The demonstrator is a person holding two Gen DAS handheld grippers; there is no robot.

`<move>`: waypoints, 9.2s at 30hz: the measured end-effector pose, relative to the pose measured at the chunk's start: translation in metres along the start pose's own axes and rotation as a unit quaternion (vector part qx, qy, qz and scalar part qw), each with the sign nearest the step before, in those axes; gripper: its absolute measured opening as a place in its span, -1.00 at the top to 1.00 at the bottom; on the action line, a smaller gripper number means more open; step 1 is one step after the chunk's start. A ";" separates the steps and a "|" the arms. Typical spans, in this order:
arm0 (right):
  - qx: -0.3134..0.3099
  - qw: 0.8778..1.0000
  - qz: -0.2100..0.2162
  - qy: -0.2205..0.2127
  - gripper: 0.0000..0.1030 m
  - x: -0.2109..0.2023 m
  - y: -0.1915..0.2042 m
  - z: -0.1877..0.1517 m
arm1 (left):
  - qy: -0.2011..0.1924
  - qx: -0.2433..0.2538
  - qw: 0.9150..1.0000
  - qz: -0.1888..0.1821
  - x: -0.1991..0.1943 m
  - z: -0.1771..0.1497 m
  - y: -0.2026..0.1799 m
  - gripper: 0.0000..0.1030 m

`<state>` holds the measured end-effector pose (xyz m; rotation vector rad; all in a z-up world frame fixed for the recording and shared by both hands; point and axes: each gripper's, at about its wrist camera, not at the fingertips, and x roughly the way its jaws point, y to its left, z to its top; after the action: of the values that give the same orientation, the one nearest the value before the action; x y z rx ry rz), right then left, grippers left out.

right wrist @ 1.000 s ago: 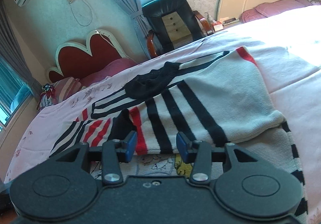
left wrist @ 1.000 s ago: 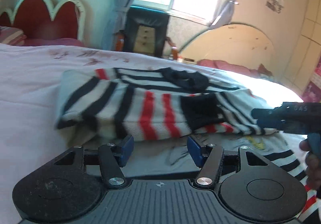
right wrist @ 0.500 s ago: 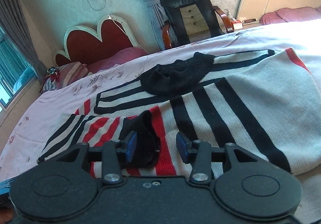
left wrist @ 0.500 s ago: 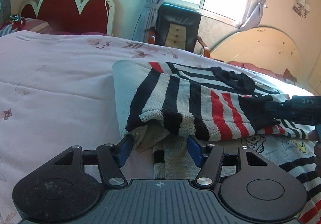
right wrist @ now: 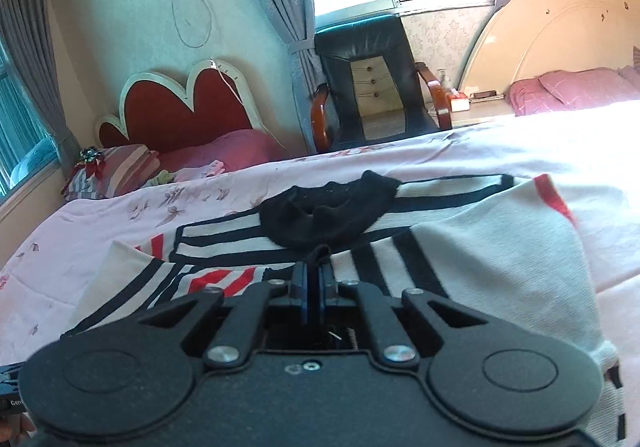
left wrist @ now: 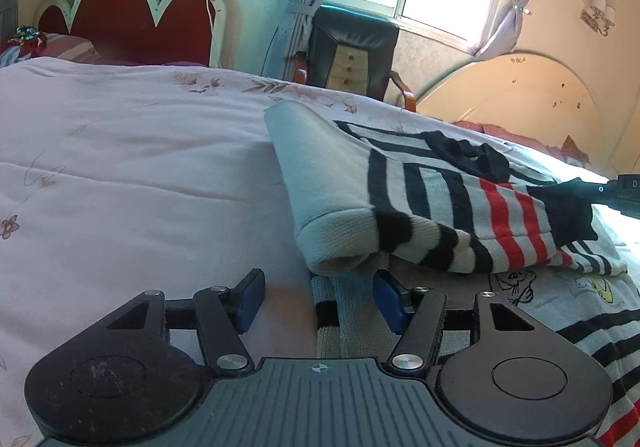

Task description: Fold small clothes

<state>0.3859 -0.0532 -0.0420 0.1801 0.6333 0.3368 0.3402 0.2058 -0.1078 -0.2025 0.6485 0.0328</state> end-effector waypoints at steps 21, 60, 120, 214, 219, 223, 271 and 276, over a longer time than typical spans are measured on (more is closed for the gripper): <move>-0.017 0.997 -0.071 -0.006 0.97 -0.017 -0.059 0.012 | 0.015 0.017 1.000 -0.016 0.014 0.017 -0.009 0.40; -0.024 0.998 -0.063 0.006 0.68 -0.035 -0.059 -0.012 | -0.016 0.039 0.999 -0.025 -0.032 0.028 -0.037 -0.12; -0.099 0.993 0.016 0.056 0.51 0.092 0.039 0.015 | -0.002 0.140 0.988 -0.065 0.100 0.099 -0.093 -0.34; 0.104 0.987 -0.038 0.113 0.24 -0.209 -0.128 -0.129 | 0.090 -0.026 0.995 -0.018 -0.142 -0.098 0.020 -0.33; 0.166 0.978 -0.012 0.127 0.25 -0.228 -0.129 -0.159 | 0.116 -0.135 0.976 -0.127 -0.147 -0.120 0.030 -0.03; 0.202 0.971 0.012 0.130 0.29 -0.232 -0.125 -0.170 | 0.120 -0.148 0.967 -0.166 -0.144 -0.132 0.022 -0.03; 0.241 0.968 0.063 0.037 0.91 -0.235 -0.129 -0.141 | -0.001 -0.281 0.934 -0.220 -0.135 -0.110 0.031 0.91; 0.268 0.960 0.083 0.005 0.91 -0.214 -0.141 -0.100 | -0.029 -0.291 0.927 -0.234 -0.115 -0.065 0.025 0.91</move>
<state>0.1994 -0.2553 -0.0419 0.7542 0.7110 0.3210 0.2074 0.2215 -0.0929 -0.9245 0.5027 -0.2313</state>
